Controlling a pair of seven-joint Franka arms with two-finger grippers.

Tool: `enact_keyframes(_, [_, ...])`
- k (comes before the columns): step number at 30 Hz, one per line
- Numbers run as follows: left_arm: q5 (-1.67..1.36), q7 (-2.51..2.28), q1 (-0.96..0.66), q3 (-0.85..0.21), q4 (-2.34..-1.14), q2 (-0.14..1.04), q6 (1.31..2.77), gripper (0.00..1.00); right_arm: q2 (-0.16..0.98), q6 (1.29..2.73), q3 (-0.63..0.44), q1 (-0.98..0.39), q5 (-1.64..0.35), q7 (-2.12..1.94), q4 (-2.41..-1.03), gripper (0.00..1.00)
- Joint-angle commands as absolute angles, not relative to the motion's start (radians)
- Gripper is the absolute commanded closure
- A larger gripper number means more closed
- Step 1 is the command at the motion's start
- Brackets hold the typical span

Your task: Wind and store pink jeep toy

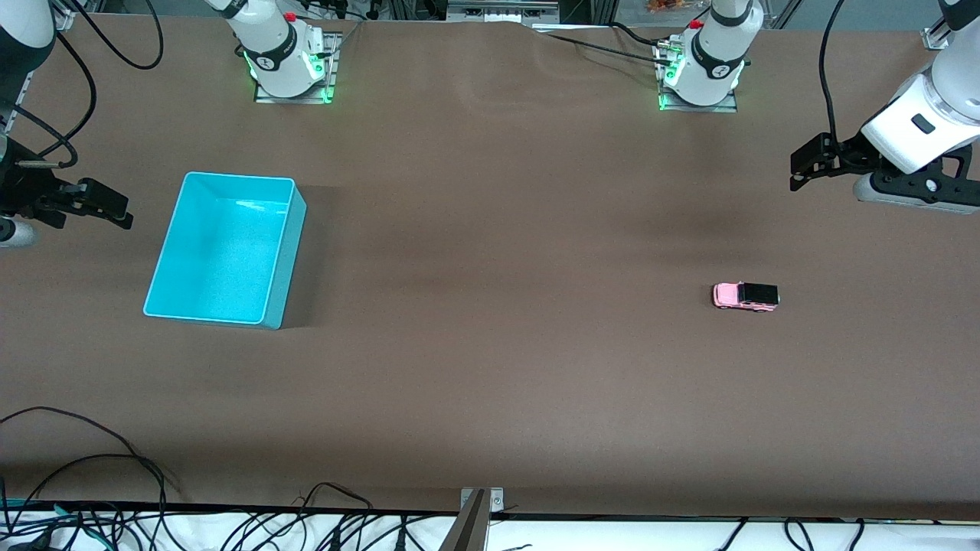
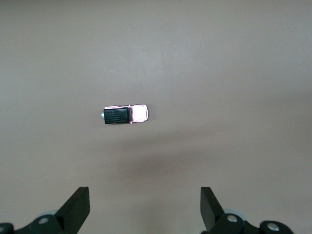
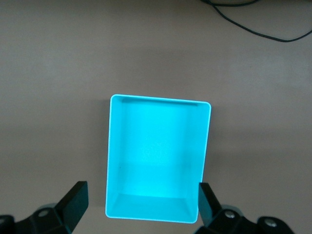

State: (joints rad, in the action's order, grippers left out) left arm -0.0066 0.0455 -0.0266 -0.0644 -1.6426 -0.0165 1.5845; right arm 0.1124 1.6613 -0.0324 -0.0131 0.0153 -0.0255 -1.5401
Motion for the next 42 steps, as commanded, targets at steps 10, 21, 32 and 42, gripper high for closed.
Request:
enact_keyframes(10, [-0.006,0.040,-0.023,-0.064,-1.631,0.009,1.575,0.00,0.114,1.652,-0.031,-0.009,0.021,-0.035,-1.526,0.00])
enact_keyframes(21, [-0.005,0.051,-0.021,-0.060,-1.629,0.044,1.578,0.00,0.114,1.652,-0.031,-0.009,0.021,-0.035,-1.526,0.00])
enact_keyframes(32, [-0.005,0.101,-0.020,-0.061,-1.626,0.113,1.578,0.00,0.114,1.652,-0.031,-0.009,0.021,-0.037,-1.526,0.00])
enact_keyframes(42, [-0.005,0.467,0.031,-0.060,-1.603,0.153,1.578,0.00,0.114,1.651,-0.031,-0.009,0.021,-0.037,-1.526,0.00])
